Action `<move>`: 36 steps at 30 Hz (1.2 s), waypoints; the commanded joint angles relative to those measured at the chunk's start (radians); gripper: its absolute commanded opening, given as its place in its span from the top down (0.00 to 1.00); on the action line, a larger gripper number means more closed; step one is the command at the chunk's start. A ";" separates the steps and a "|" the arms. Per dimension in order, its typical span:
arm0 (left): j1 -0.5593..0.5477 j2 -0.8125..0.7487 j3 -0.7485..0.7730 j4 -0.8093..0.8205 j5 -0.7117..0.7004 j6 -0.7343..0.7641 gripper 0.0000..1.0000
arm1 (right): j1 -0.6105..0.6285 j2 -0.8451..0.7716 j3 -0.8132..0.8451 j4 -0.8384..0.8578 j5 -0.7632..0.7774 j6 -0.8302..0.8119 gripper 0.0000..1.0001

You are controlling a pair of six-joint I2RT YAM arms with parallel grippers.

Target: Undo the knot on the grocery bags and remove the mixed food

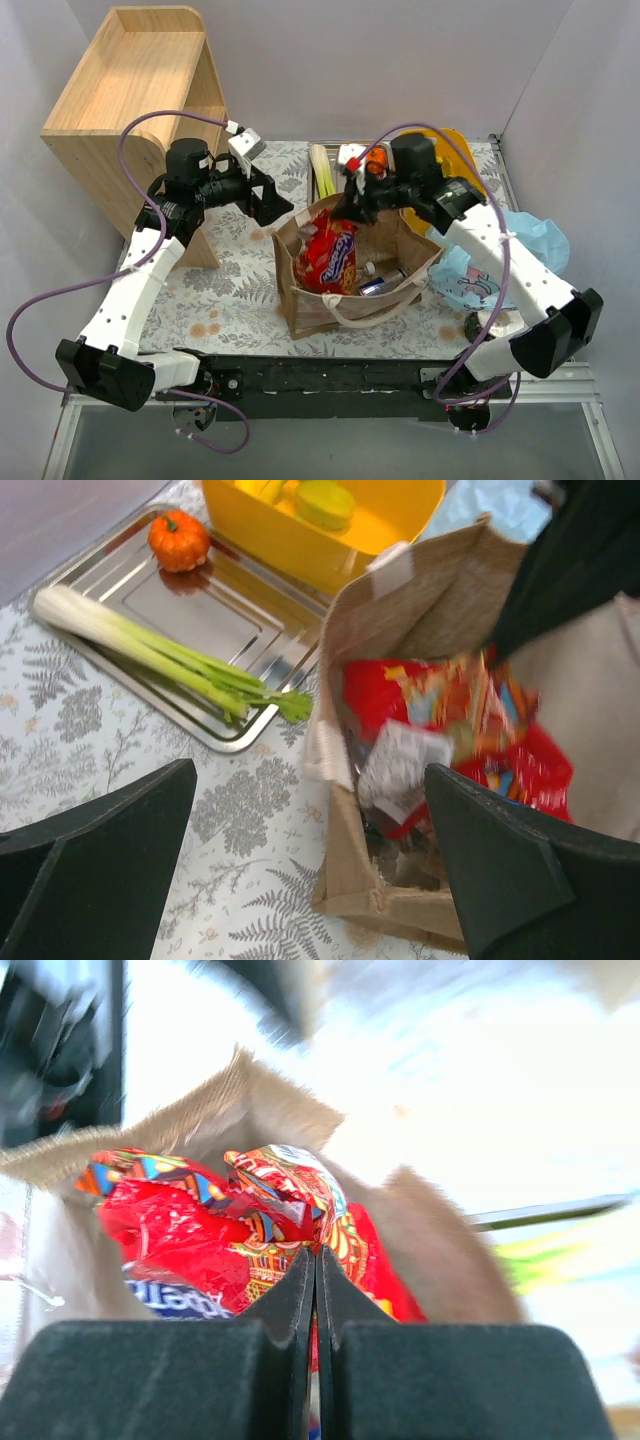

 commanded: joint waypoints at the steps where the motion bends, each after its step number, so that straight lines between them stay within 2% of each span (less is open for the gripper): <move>1: 0.002 -0.039 0.083 0.035 0.121 0.000 0.02 | -0.088 -0.100 0.209 0.159 0.031 0.111 0.99; 4: 0.003 -0.068 0.089 0.072 0.183 0.022 0.02 | -0.098 -0.106 0.246 0.205 0.155 0.158 0.99; 8: 0.003 -0.074 0.111 0.105 0.273 0.011 0.02 | -0.098 -0.094 0.268 0.322 0.412 0.262 0.99; 18: -0.006 0.010 0.171 0.150 0.396 -0.064 0.02 | -0.099 0.035 0.433 0.363 0.558 0.336 0.99; 20: -0.009 0.024 0.171 0.148 0.387 -0.092 0.02 | -0.099 0.038 0.433 0.388 0.552 0.359 0.99; 26: -0.018 0.073 0.143 0.262 0.186 -0.230 0.02 | -0.098 0.027 0.429 0.423 0.431 0.422 0.99; 33: -0.017 0.160 0.198 0.351 0.080 -0.245 0.02 | -0.096 -0.054 0.362 0.408 0.373 0.451 0.99; 34: -0.018 0.162 0.192 0.360 0.069 -0.241 0.02 | -0.096 -0.063 0.351 0.408 0.371 0.451 0.99; 36: -0.017 0.167 0.189 0.363 0.140 -0.222 0.02 | -0.096 -0.078 0.332 0.405 0.380 0.447 0.99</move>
